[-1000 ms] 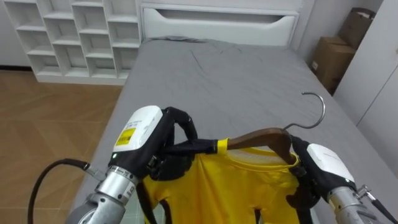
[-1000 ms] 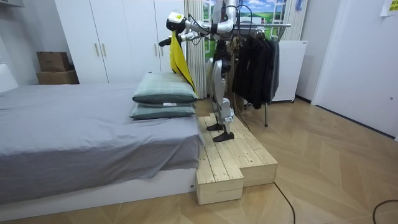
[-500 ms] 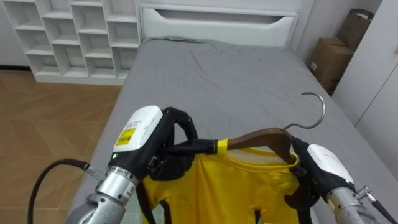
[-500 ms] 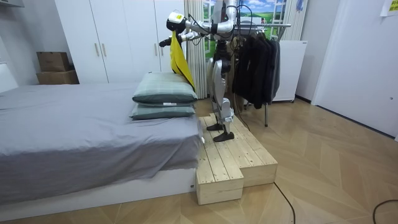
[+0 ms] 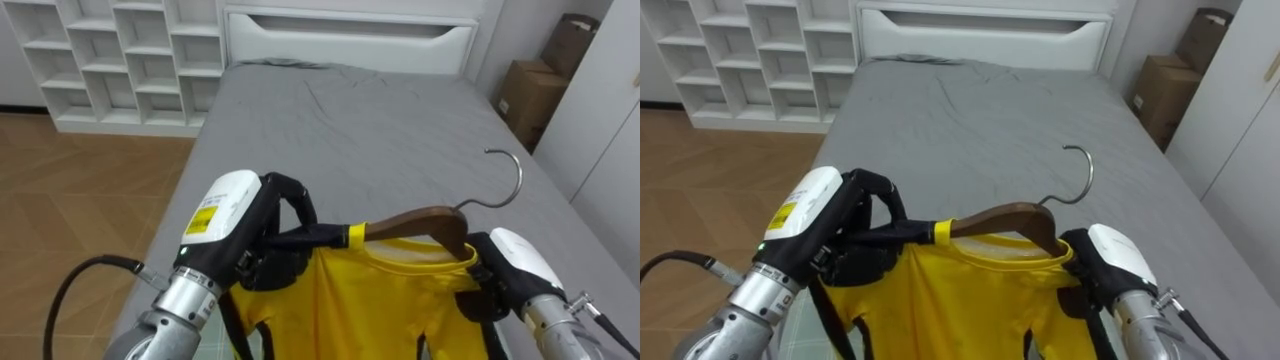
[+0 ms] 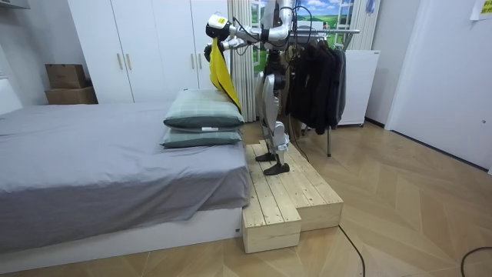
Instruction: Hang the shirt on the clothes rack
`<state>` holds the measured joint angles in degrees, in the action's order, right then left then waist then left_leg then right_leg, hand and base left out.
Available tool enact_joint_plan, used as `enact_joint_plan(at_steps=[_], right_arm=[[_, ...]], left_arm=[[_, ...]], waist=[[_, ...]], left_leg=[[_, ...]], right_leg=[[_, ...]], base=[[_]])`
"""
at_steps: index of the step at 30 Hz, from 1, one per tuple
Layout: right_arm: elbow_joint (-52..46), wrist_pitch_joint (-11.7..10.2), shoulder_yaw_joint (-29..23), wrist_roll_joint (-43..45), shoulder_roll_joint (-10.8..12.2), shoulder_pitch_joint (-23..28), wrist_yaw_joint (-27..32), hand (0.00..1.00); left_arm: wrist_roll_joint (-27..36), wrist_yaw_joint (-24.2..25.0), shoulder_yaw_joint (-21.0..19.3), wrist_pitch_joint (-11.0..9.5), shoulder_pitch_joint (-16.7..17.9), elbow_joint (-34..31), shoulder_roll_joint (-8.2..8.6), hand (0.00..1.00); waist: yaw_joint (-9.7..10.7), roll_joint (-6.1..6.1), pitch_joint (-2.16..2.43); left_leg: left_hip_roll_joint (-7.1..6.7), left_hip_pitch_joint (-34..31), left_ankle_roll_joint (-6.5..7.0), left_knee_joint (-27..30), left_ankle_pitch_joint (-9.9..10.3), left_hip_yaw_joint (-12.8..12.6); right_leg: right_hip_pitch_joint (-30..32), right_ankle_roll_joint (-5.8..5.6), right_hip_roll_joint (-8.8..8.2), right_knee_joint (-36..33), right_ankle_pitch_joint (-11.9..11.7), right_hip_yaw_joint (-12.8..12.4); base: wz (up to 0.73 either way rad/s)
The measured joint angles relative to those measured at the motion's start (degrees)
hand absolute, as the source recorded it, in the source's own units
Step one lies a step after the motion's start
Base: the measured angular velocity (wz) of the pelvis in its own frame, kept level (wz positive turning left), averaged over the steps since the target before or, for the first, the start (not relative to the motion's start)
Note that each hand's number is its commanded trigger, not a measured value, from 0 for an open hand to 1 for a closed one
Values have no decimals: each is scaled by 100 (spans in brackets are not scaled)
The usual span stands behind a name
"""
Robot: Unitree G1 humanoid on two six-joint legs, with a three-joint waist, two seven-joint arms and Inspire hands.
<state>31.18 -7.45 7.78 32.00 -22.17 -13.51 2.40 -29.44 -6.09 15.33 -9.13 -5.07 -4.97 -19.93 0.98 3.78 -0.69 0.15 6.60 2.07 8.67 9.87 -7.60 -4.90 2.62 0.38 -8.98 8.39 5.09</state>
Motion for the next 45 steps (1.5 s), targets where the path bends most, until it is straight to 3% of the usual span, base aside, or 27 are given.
enact_joint_plan(at_steps=[16,35,36,37,38,42,45], right_arm=[[-78,-46,-3,-965,-9,-15,-404,100],[-121,16,-13,-1178,-12,-13,-679,100],[-169,26,-12,-1178,-16,-13,-679,100],[-209,54,-12,-1178,-16,-13,-679,100],[-290,113,-12,-1178,-18,-13,-676,100],[-519,177,-8,-1143,-29,-11,-668,100],[-977,196,-1,-1109,-28,-11,-671,100]], left_arm=[[-62,-206,-248,-1,1,24,22,100],[-161,-241,-297,6,3,51,41,100],[-153,-244,-313,6,3,51,33,74],[-152,-245,-323,6,3,51,32,15],[-151,-251,-342,6,3,52,19,0],[-152,-341,-358,6,3,89,28,0],[-111,-334,-344,6,4,263,134,0]], waist=[[-13,-55,-41],[-1,-76,-16],[-2,-75,-16],[-1,-75,-16],[1,-77,-14],[7,-72,-2],[13,-66,4]], left_leg=[[3,-3,0,-21,0,-21],[2,3,0,-27,0,-23],[2,1,0,-26,0,-24],[2,1,0,-26,0,-24],[2,2,0,-24,0,-26],[3,10,0,-10,0,-26],[6,51,0,-3,0,-28]], right_leg=[[-5,0,1,11,0,1],[2,0,-1,5,0,-6],[10,0,0,-3,0,-10],[11,0,0,-3,0,-11],[11,0,0,-5,0,-15],[12,0,-3,-32,0,-18],[-8,-1,-4,-67,1,-21]], base=[[0],[0],[0],[0],[0],[-1],[-3]])
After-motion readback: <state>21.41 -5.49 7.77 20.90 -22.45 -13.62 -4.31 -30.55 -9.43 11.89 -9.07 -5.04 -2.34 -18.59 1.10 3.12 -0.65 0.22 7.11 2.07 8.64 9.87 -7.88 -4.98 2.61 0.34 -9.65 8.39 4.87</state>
